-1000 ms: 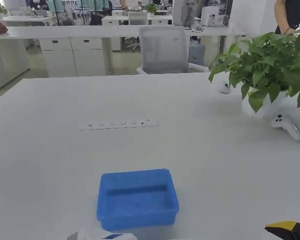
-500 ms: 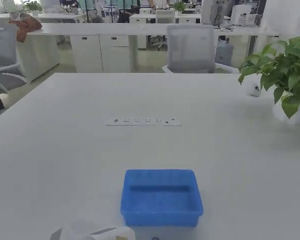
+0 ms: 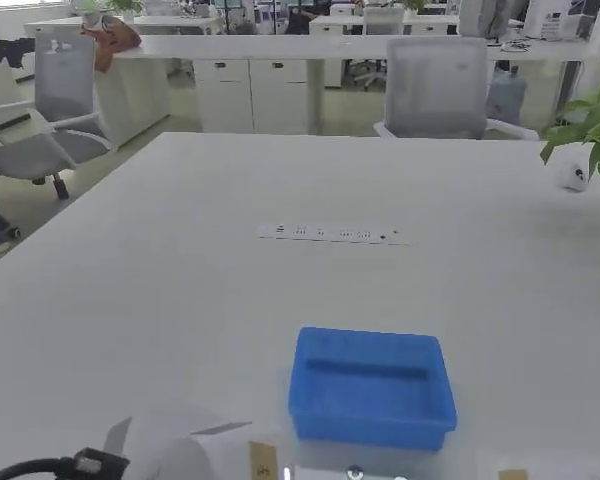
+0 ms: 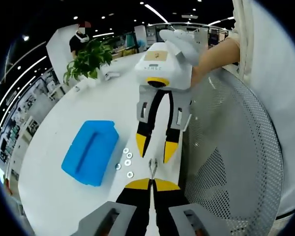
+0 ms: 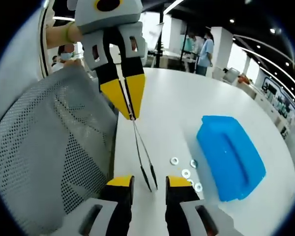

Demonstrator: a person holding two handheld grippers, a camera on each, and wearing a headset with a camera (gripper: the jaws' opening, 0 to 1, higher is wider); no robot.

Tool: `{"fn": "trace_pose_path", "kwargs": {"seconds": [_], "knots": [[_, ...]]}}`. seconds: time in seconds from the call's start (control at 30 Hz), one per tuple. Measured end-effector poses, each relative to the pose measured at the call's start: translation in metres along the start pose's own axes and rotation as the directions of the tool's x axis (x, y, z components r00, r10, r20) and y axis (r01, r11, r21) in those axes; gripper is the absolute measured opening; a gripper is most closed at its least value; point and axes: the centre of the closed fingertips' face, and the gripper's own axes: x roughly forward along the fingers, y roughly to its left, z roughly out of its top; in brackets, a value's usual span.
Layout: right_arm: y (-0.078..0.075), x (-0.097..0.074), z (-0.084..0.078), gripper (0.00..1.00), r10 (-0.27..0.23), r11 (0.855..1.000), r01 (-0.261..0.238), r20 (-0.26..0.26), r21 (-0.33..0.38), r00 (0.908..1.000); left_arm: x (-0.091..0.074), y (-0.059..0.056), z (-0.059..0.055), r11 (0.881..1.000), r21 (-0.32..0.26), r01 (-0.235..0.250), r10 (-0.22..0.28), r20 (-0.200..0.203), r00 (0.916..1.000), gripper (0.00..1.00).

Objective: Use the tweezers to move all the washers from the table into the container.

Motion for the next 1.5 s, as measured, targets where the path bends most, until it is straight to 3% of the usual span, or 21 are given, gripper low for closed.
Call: {"fn": "trace_pose_path", "kwargs": {"seconds": [0.1, 0.23, 0.33, 0.6, 0.93, 1.13, 1.23, 1.33, 1.43, 1.5], "knots": [[0.005, 0.007, 0.010, 0.19, 0.056, 0.998, -0.055, 0.025, -0.037, 0.9981, -0.001, 0.002, 0.002, 1.000, 0.006, 0.000, 0.000, -0.003, 1.0000, 0.00], [-0.003, 0.013, 0.009, 0.06, 0.055, 0.996, -0.054, 0.014, -0.068, 0.9984, -0.002, 0.008, 0.004, 1.000, 0.028, 0.004, -0.003, -0.013, 0.9999, 0.00], [-0.009, 0.015, 0.015, 0.06, 0.072, 0.997, -0.070, 0.043, -0.031, 0.9965, -0.005, 0.016, 0.007, 0.999, 0.039, 0.009, -0.008, -0.010, 0.9999, 0.00], [-0.027, 0.022, 0.030, 0.07, 0.033, 0.999, -0.031, 0.069, -0.035, 0.9970, -0.011, 0.039, 0.007, 0.996, 0.084, 0.026, -0.020, -0.071, 0.9973, 0.00], [-0.036, 0.029, 0.031, 0.07, 0.026, 1.000, -0.025, 0.077, -0.014, 0.9967, -0.007, 0.047, 0.006, 0.991, 0.122, 0.057, -0.042, -0.120, 0.9919, 0.00], [-0.036, 0.032, 0.030, 0.07, 0.036, 0.999, -0.038, 0.091, 0.018, 0.9952, -0.005, 0.047, 0.012, 0.986, 0.148, 0.082, -0.063, -0.133, 0.9891, 0.00], [-0.036, 0.032, 0.029, 0.08, 0.035, 0.999, -0.038, 0.091, 0.029, 0.9952, -0.003, 0.049, 0.015, 0.986, 0.133, 0.100, -0.084, -0.122, 0.9890, 0.00], [-0.036, 0.026, 0.034, 0.11, 0.042, 0.998, -0.046, 0.095, 0.041, 0.9946, 0.000, 0.050, 0.021, 0.990, 0.061, 0.127, -0.119, -0.125, 0.9850, 0.00], [-0.038, 0.016, 0.048, 0.12, 0.033, 0.999, -0.038, 0.139, 0.035, 0.9897, 0.004, 0.053, 0.026, 0.987, 0.070, 0.147, -0.136, -0.137, 0.9811, 0.00], [-0.039, 0.015, 0.050, 0.11, 0.036, 0.998, -0.042, 0.143, 0.039, 0.9891, 0.006, 0.052, 0.029, 0.984, 0.055, 0.168, -0.160, -0.134, 0.9781, 0.00]]}}
